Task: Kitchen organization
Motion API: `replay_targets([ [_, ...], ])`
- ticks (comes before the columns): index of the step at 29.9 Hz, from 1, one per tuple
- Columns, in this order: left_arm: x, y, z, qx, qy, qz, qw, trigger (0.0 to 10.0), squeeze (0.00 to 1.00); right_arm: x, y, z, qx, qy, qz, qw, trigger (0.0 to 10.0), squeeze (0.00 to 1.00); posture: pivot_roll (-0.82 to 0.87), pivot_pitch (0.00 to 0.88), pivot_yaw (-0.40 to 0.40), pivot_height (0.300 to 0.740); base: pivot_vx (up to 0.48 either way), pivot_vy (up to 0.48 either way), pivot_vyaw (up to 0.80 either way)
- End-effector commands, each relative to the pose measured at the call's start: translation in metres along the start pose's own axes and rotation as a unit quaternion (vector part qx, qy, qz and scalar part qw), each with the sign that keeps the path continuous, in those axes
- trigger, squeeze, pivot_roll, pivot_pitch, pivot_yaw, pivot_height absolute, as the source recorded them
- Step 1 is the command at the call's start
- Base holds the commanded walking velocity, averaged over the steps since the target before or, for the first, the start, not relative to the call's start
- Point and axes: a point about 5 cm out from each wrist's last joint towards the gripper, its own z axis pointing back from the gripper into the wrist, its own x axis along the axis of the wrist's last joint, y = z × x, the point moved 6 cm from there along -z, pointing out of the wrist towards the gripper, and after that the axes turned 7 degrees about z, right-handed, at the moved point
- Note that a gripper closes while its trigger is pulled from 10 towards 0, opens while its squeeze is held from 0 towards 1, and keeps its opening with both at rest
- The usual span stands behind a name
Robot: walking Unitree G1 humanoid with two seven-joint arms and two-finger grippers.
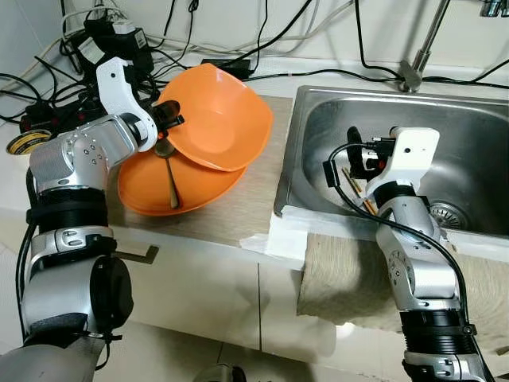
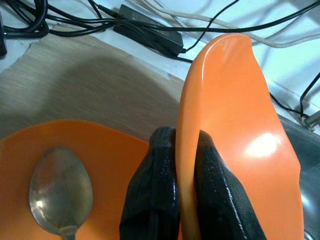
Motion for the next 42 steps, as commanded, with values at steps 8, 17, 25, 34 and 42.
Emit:
replay_targets([
  [8,0.014,-0.022,-0.003,-0.029,-0.031,0.016,0.999,0.0,0.00,0.009,0.000,-0.008,0.018,-0.007,-0.003,1.000,10.0,0.00,-0.03,0.000,0.071,0.740,0.000,0.000,0.00],
  [17,0.015,-0.036,-0.006,-0.048,-0.035,0.045,0.997,0.0,0.00,0.008,-0.005,-0.012,0.026,-0.003,0.010,1.000,10.0,0.00,-0.04,0.000,0.071,0.740,0.000,0.000,0.00],
  [25,0.018,-0.043,-0.005,-0.058,-0.045,0.057,0.996,0.0,0.00,0.002,0.001,-0.015,0.041,0.016,-0.029,0.999,10.0,0.00,-0.03,0.000,0.068,0.740,0.000,0.000,0.00],
  [34,0.010,-0.049,-0.005,-0.067,-0.059,0.069,0.994,0.0,0.00,0.004,0.005,-0.017,0.054,0.016,-0.028,0.998,10.0,0.00,-0.03,0.000,0.063,0.740,0.000,0.000,0.00],
  [42,0.001,-0.049,-0.007,-0.054,-0.090,0.029,0.994,0.0,0.00,0.005,0.005,-0.018,0.053,0.011,-0.027,0.998,10.0,0.00,-0.03,0.000,0.061,0.740,0.000,0.000,0.00],
])
